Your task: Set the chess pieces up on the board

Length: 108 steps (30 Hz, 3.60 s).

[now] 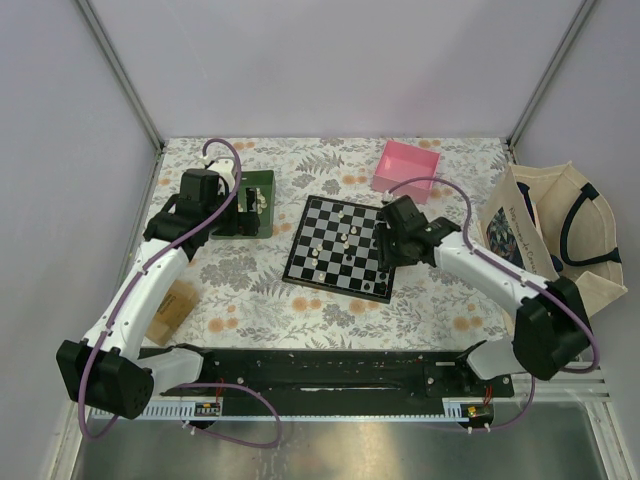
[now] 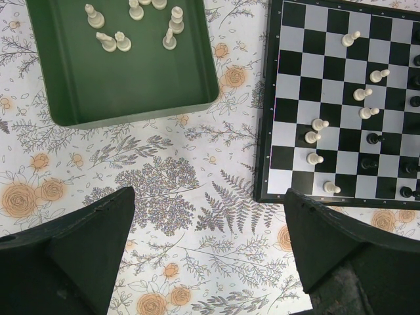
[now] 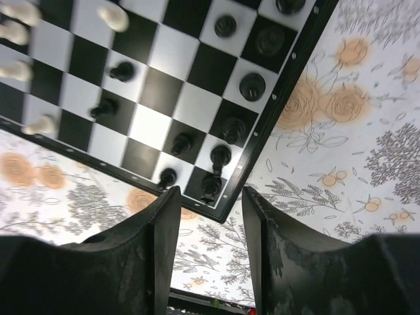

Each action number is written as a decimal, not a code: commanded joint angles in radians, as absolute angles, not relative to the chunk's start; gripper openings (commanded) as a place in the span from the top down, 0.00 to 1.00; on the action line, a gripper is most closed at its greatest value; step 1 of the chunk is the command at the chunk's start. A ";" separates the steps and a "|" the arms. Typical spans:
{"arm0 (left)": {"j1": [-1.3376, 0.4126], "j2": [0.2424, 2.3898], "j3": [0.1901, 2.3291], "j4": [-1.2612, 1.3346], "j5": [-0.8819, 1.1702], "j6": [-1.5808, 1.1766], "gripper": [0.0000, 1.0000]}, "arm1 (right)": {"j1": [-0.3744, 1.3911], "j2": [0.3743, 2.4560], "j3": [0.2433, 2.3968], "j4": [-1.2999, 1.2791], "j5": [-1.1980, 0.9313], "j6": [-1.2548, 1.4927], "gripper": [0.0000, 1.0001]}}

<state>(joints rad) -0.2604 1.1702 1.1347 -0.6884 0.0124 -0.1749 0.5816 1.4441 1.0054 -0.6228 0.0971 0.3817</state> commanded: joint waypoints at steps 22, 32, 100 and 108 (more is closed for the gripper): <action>-0.262 1.146 1.158 -0.670 0.005 -0.170 0.01 | 0.657 1.802 1.353 -0.545 -0.035 0.379 0.54; -0.261 1.141 1.152 -0.670 0.005 -0.166 0.01 | 0.661 1.868 1.384 -0.534 -0.006 0.382 0.58; -0.262 1.146 1.152 -0.670 -0.006 -0.164 0.01 | 0.624 1.830 1.272 -0.580 0.132 0.359 0.81; -0.261 1.141 1.152 -0.670 -0.005 -0.164 0.01 | 0.571 1.816 1.249 -0.572 0.138 0.351 0.81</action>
<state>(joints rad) -0.2600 1.1667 1.1347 -0.6907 -0.0017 -0.1745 0.5972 1.8442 1.2621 -0.5720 0.0940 0.3611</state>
